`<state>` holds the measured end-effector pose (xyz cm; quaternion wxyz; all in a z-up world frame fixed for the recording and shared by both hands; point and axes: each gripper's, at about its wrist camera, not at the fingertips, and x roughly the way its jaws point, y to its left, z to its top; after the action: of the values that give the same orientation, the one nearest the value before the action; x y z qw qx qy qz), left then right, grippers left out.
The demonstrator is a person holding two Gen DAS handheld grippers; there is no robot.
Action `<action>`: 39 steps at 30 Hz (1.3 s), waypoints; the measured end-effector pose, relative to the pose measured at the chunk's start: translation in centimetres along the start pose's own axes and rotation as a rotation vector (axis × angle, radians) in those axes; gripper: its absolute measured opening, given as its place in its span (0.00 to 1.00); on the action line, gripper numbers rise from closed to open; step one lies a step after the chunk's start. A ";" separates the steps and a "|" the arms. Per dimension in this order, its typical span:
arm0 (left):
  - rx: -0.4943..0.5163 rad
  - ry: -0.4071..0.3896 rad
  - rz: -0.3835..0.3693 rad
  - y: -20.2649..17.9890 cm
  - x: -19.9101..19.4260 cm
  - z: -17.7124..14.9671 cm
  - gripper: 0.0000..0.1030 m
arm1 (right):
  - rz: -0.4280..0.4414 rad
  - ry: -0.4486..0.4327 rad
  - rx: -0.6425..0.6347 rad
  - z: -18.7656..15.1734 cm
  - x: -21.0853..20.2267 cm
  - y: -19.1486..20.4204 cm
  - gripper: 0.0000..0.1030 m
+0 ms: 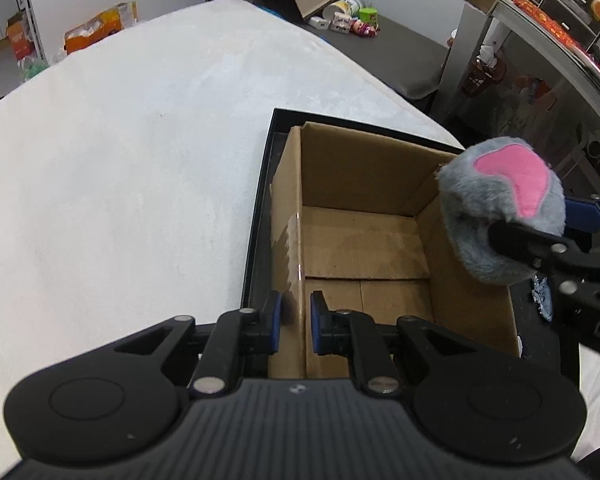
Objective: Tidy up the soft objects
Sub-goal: 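Carry the grey plush into the cardboard box and open the right tool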
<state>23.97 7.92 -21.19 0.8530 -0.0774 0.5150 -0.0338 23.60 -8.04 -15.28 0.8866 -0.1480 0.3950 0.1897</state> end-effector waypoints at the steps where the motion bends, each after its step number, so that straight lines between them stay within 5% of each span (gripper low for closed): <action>1: 0.002 0.001 0.002 -0.1 0.1 0.1 0.13 | 0.003 0.000 -0.015 0.1 0.2 0.2 0.44; 39: 0.011 0.123 0.107 -0.6 2.4 0.2 0.14 | 0.219 0.037 -0.462 2.7 4.9 3.5 0.44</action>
<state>25.29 7.01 -23.09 0.8207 -0.0427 0.5697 0.0040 26.77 -2.75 -17.60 0.7961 -0.3062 0.3713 0.3670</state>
